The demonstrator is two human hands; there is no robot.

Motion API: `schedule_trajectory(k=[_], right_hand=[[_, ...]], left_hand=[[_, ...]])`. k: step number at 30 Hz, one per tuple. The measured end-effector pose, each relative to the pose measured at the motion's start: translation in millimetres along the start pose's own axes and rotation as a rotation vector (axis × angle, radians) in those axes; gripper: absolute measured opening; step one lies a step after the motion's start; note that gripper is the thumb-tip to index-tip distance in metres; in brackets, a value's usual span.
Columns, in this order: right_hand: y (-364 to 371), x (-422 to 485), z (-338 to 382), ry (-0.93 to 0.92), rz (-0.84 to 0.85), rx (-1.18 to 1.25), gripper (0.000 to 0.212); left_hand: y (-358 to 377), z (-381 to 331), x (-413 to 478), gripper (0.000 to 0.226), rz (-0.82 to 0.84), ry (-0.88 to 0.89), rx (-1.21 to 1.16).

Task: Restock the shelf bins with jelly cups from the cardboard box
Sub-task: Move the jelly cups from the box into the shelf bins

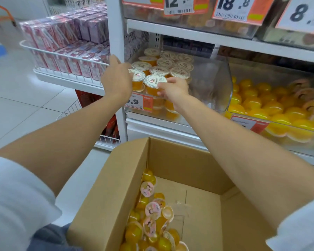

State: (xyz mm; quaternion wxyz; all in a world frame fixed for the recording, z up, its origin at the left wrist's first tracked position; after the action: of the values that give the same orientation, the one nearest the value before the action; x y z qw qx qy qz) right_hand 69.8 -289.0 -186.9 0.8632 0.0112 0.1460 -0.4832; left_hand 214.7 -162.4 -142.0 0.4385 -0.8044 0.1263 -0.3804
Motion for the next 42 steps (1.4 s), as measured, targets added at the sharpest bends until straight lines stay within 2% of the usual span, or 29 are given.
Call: schedule_trajectory(k=[2,4,6,8,12,14,17,21,24,27,30,33,39,42], right_hand=[[0,-3,1,-0.051,-0.001,-0.034,0.035],[-6,-6,2,-0.111,-0.04,-0.063,0.036],[-19,-15,3,-0.213,-0.139,-0.135,0.026],[-31,-28,-3,-0.291,-0.192,-0.181,0.011],[-48,-52,-46,-0.329,-0.125,-0.268,0.01],[-63,-61,-86,-0.262,-0.099,-0.317,0.01],[-95,-73,-169,-0.104,-0.065,-0.39,0.013],[-135,-85,-316,0.258,0.087,-0.567,0.019],[-163,-105,-422,0.536,0.237,-0.697,0.016],[-183,-125,-488,0.686,0.309,-0.86,0.003],[-170,-136,-525,0.724,0.412,-0.907,0.016],[-139,-150,-544,0.714,0.544,-0.915,0.038],[-112,-158,-556,0.618,0.528,-0.958,0.087],[-102,-161,-561,0.533,0.635,-1.121,0.104]], left_hand=[[8,-3,-4,0.034,0.05,0.067,0.003],[6,-8,-11,0.039,0.018,0.099,0.005],[-2,-17,-22,0.036,-0.059,0.132,0.001],[-3,-30,-38,0.028,-0.067,0.152,-0.042],[21,-61,-89,0.018,0.067,0.183,-0.198],[47,-71,-123,0.016,0.205,0.206,-0.182],[114,-73,-189,0.015,0.604,0.21,-0.145],[203,-54,-288,0.015,1.032,0.138,-0.056],[256,-38,-348,0.015,1.203,0.07,-0.023],[294,-31,-391,0.028,1.274,0.05,-0.045],[323,-30,-424,0.044,1.317,0.188,0.037],[339,-33,-452,0.048,1.373,0.267,0.098],[345,-38,-460,0.055,1.289,0.317,0.354],[348,-36,-458,0.052,1.258,0.387,0.472]])
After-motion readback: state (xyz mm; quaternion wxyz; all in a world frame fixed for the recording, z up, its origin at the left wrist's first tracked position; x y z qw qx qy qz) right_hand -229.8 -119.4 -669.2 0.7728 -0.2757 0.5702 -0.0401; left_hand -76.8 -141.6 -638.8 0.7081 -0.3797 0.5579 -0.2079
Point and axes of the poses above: each hand's wrist, its own x-axis towards the middle knuckle, its own y-axis out of the palm, z = x × y, the point moved 8 cm from there along x, towards the middle knuckle, and after that the axes turned 6 degrees about y, right-handed, at the moved point
